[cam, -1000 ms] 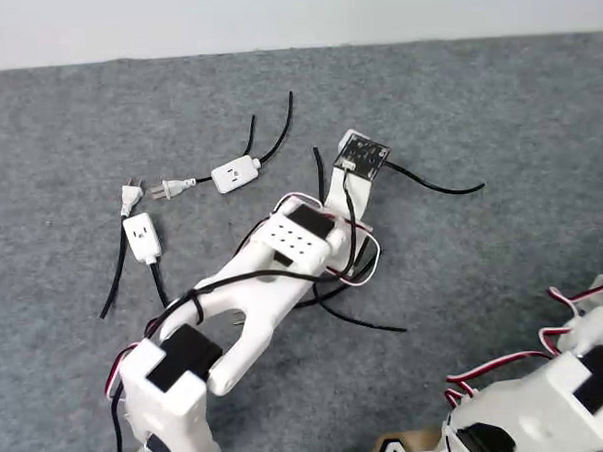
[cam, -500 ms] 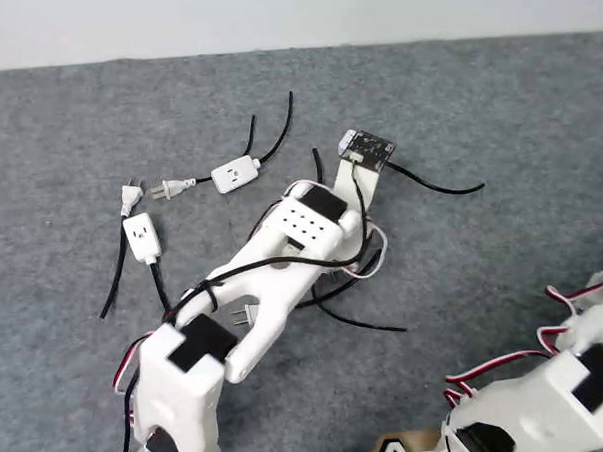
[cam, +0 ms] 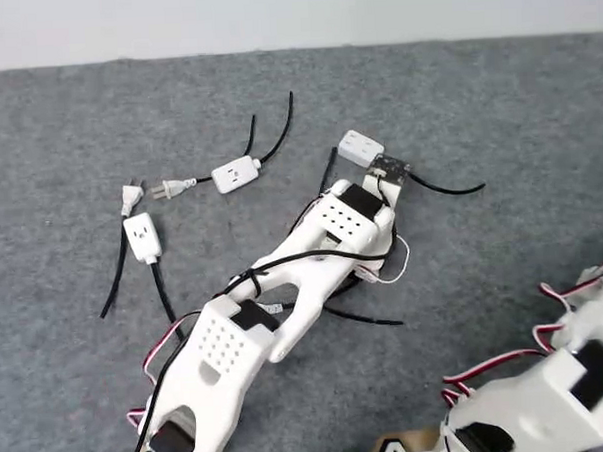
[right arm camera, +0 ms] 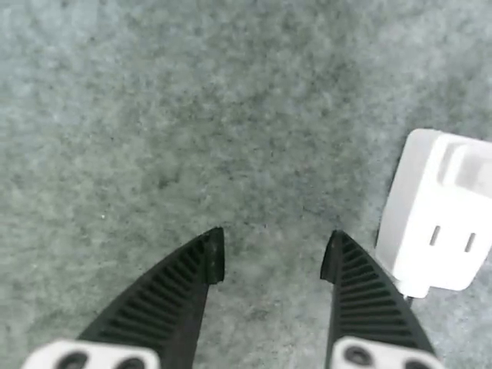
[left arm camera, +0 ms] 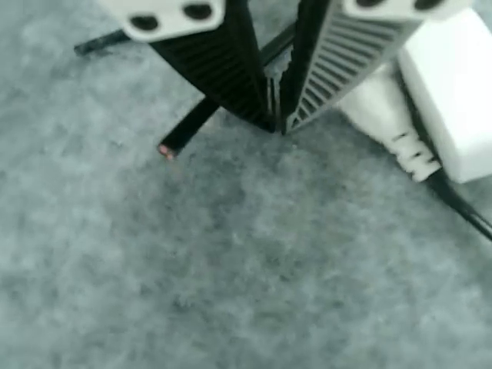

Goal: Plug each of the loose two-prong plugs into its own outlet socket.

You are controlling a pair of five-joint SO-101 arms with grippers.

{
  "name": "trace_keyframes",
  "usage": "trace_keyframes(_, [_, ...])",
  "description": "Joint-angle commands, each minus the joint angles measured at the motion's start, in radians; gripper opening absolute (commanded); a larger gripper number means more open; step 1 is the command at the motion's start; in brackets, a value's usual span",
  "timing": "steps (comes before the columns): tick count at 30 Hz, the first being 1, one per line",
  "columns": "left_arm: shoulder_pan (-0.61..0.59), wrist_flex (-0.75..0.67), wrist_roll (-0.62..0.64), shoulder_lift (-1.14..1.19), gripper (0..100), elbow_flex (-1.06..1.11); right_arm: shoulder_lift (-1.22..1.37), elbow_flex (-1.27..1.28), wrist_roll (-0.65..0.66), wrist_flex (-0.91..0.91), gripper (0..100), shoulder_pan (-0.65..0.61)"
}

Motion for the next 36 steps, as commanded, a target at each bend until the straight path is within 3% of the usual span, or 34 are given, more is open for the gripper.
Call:
trace_keyframes(1, [0.038, 0.021, -0.049, -0.083, 1, -0.027, -0.061, -0.012, 0.002, 0.008, 20.4, -0.022])
trace_keyframes(7, [0.061, -0.017, -0.052, -0.344, 1, 0.114, -0.131, -0.012, -0.046, 0.073, 16.8, -0.084])
trace_keyframes(16, [-0.08, -0.265, -0.112, -0.821, 1, 0.68, -0.469, -0.006, -0.12, 0.302, 13.7, -0.275])
trace_keyframes(22, [-0.293, -0.48, -0.161, -0.99, 1, 1.04, -0.539, -0.006, -0.195, 0.397, 13.7, -0.57])
trace_keyframes(29, [-0.571, -0.707, -0.207, -1.085, 1, 1.296, -0.538, -0.005, -0.377, 0.298, 13.3, -0.974])
trace_keyframes(36, [-0.818, -0.7, -0.222, -1.083, 1, 1.323, -0.371, -0.012, -0.462, 0.134, 13.3, -1.182])
